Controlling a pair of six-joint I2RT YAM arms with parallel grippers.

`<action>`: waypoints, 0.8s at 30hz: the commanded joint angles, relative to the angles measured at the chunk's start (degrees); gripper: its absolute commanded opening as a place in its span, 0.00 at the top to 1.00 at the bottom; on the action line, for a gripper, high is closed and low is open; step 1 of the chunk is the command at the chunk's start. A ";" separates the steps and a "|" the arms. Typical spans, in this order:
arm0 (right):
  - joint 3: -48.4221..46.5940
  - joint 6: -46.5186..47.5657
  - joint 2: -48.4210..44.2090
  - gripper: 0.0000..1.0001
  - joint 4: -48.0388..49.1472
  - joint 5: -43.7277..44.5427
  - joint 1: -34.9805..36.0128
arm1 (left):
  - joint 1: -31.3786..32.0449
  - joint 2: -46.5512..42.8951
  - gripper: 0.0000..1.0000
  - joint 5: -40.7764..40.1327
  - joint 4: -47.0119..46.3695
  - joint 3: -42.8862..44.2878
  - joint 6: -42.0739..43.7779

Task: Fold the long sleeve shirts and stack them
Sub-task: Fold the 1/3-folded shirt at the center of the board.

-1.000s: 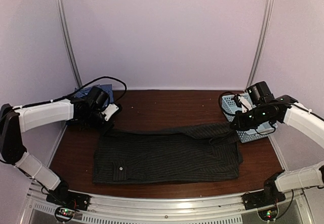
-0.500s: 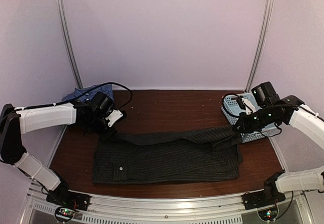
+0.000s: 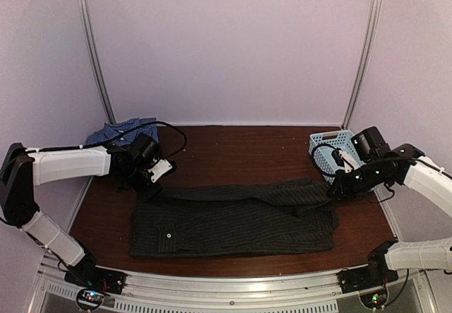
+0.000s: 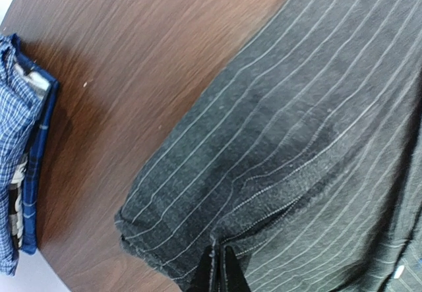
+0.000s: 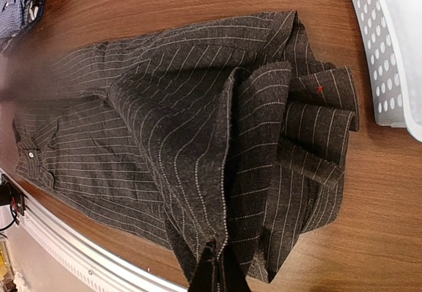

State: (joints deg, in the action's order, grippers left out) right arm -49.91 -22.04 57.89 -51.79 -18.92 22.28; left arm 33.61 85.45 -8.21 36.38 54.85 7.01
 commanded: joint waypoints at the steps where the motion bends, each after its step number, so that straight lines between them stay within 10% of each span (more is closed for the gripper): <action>1: 0.96 -1.04 -1.37 1.00 -1.10 1.30 0.57 | 0.23 0.39 0.93 -4.43 1.01 0.31 0.46; 10: 3.87 -1.66 -1.93 1.00 -1.74 2.77 0.80 | 0.23 -10.22 0.53 5.64 -0.41 -0.22 1.59; 24: 5.39 -2.75 -0.24 1.00 2.89 3.01 1.18 | 0.23 2.35 0.48 7.69 -3.99 6.05 -15.91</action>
State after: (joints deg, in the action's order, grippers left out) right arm -45.47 -24.05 56.99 -51.35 -17.56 23.14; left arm 33.61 84.90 -2.63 35.59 59.70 -0.25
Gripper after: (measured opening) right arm 0.007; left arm 0.518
